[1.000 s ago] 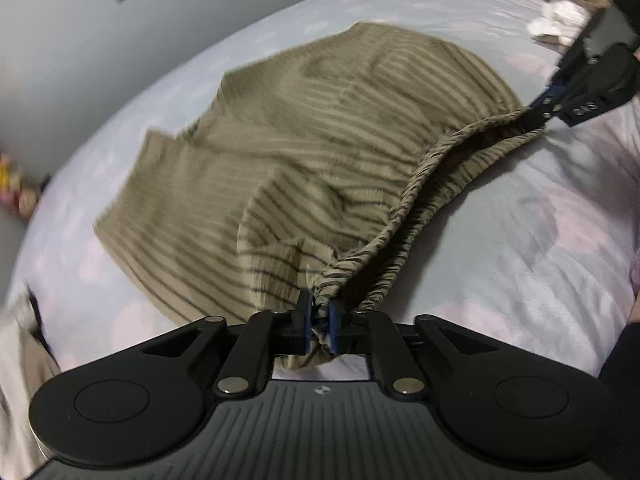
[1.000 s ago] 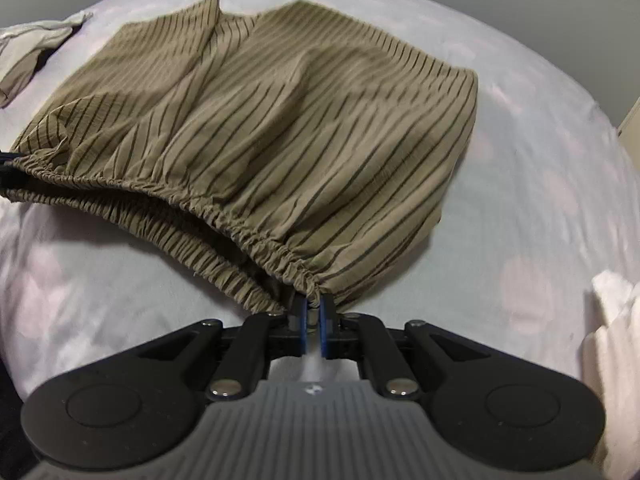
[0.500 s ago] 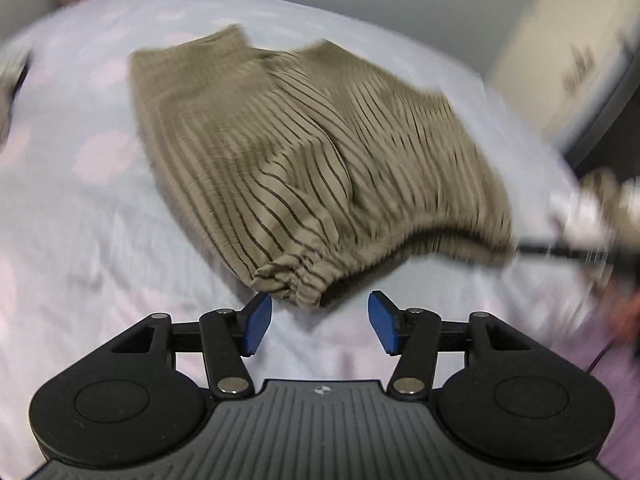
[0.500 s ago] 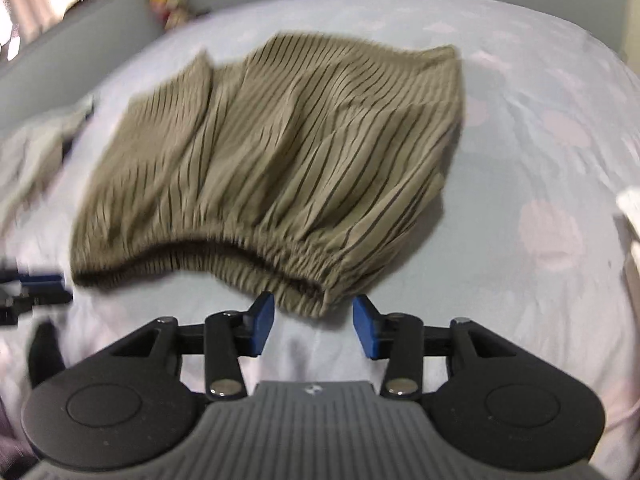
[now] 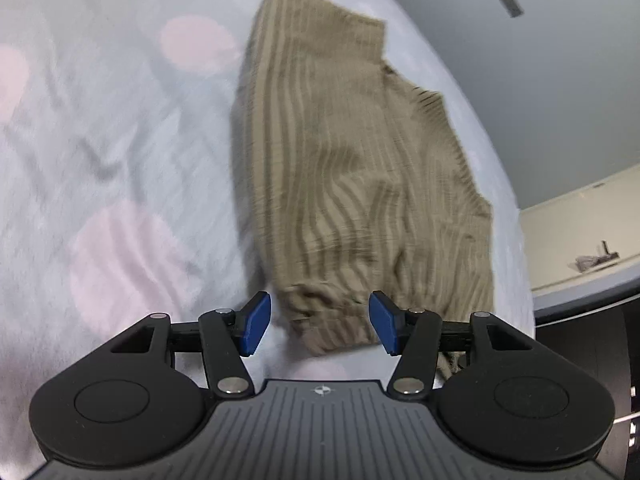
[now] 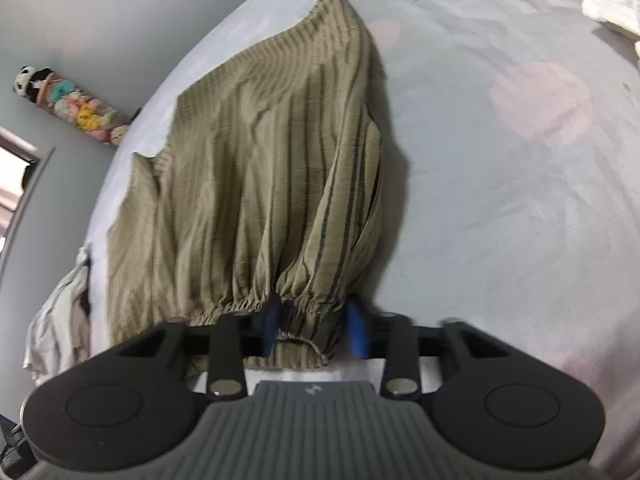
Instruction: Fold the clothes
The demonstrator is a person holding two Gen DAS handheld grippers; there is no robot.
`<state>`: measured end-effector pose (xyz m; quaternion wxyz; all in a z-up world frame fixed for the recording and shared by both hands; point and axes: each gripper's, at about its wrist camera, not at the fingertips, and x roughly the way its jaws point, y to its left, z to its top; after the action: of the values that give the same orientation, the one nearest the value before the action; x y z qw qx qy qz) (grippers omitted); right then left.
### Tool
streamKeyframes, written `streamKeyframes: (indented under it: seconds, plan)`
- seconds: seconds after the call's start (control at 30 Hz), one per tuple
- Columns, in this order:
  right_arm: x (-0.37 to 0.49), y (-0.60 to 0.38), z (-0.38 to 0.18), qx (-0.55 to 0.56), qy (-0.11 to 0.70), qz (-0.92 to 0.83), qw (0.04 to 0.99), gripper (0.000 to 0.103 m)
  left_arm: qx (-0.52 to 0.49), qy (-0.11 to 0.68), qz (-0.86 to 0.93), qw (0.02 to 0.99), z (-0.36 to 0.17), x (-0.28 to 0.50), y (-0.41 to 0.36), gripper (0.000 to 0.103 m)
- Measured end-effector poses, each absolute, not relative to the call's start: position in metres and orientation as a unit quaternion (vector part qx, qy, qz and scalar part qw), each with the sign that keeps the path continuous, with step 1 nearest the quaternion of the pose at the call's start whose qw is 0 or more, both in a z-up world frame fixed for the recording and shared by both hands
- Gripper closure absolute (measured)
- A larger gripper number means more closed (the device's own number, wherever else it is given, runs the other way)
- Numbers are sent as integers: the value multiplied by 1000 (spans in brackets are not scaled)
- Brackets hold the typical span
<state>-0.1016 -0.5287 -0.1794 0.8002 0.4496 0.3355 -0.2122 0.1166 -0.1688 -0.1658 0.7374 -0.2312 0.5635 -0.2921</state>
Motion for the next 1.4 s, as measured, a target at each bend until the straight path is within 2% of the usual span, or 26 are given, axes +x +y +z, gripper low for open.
streamKeyframes:
  seconds: [0.1, 0.17, 0.4, 0.5, 0.63, 0.7, 0.77, 0.87, 1.0, 1.17, 1.4]
  plan:
    - [-104, -526, -176, 439, 336, -225, 802, 92, -239, 574, -286, 729, -175, 117, -170, 51]
    - [-109, -524, -171, 427, 340, -248, 800, 93, -245, 576, -284, 726, -177, 116, -169, 51]
    - [-111, -524, -170, 417, 350, -270, 795, 94, -276, 566, -290, 721, -175, 116, -173, 50]
    - [-109, -524, -172, 420, 349, -267, 794, 93, -279, 572, -288, 715, -174, 120, -184, 41]
    - [-107, -525, -174, 421, 349, -268, 794, 93, -269, 585, -284, 710, -176, 126, -203, 41]
    - [-106, -523, -174, 417, 349, -268, 795, 93, -254, 584, -286, 716, -178, 125, -214, 47]
    - [-106, -523, -174, 416, 350, -268, 796, 93, -225, 574, -294, 730, -175, 121, -223, 80]
    - [-111, -524, -174, 422, 345, -263, 796, 93, -188, 566, -296, 746, -171, 117, -227, 91]
    - [-116, -522, -166, 427, 333, -254, 802, 93, -183, 542, -308, 760, -147, 111, -210, 93]
    - [-121, -494, -129, 409, 325, -234, 820, 94, -164, 509, -317, 783, -102, 91, -178, 93]
    - [-146, -444, -112, 339, 362, -229, 838, 94, -125, 524, -309, 784, -98, 54, -149, 94]
